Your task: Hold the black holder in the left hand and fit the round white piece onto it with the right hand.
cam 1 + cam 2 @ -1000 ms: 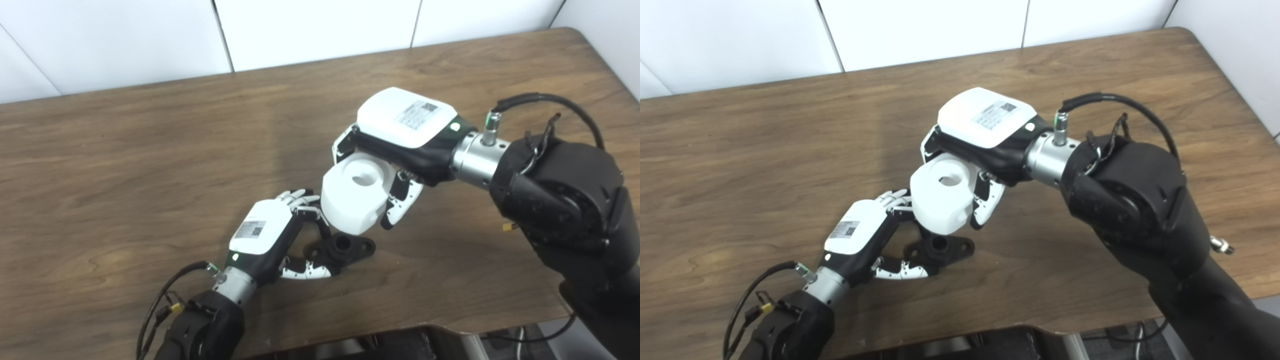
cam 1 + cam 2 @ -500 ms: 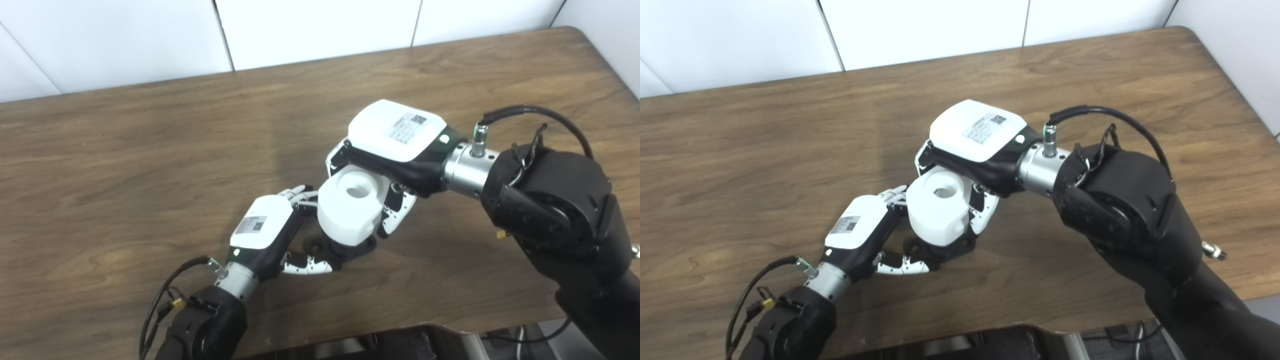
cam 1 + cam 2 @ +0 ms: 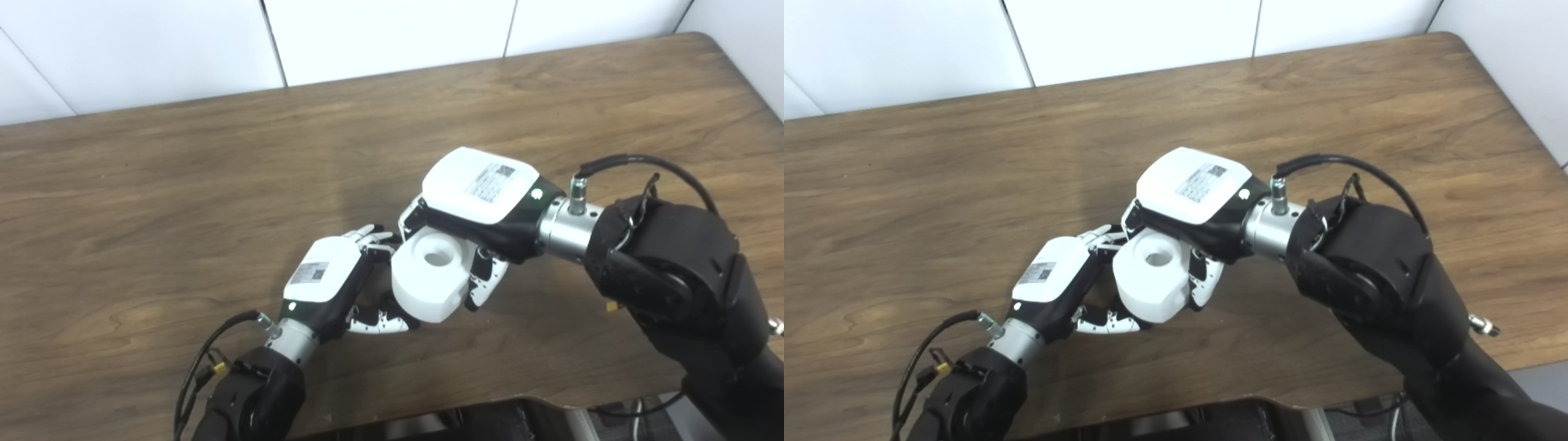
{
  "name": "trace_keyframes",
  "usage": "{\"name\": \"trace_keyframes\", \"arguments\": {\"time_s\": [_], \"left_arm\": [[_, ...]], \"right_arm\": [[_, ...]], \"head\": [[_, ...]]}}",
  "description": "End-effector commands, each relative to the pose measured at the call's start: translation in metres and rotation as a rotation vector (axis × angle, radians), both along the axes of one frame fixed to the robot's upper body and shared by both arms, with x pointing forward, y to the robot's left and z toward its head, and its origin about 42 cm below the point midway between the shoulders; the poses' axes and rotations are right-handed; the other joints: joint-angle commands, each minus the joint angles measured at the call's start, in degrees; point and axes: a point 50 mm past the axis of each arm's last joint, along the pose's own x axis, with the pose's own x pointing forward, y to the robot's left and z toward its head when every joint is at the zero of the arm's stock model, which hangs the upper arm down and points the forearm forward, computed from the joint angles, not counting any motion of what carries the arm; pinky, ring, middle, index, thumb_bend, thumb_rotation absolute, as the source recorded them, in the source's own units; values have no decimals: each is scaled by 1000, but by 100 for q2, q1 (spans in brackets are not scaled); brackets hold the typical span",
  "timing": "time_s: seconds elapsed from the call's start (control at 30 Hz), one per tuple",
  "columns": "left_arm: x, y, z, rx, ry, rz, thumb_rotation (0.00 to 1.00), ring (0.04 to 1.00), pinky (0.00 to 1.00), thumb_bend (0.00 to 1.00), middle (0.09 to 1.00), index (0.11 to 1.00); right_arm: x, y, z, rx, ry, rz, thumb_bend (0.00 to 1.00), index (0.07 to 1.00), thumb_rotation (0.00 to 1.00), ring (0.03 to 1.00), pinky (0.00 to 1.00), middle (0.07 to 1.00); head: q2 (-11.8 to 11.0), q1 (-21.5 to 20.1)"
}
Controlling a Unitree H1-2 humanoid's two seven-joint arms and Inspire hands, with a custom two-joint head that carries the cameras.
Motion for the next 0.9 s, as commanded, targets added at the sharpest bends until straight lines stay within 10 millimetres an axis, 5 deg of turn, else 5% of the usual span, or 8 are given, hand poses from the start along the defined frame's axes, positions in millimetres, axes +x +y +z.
{"name": "trace_keyframes", "arguments": {"time_s": [0.0,0.87], "left_arm": [[-2,-2,0,4,29,-19,57,930,883,508,853,491],[-4,-5,2,5,31,-29,57,925,891,508,845,491]], "right_arm": [[-2,2,6,10,-65,15,531,497,2,649,783,471],[-9,-1,-3,-3,-136,12,531,496,1,650,793,475]], "head": [[-1,-3],[-22,41]]}}
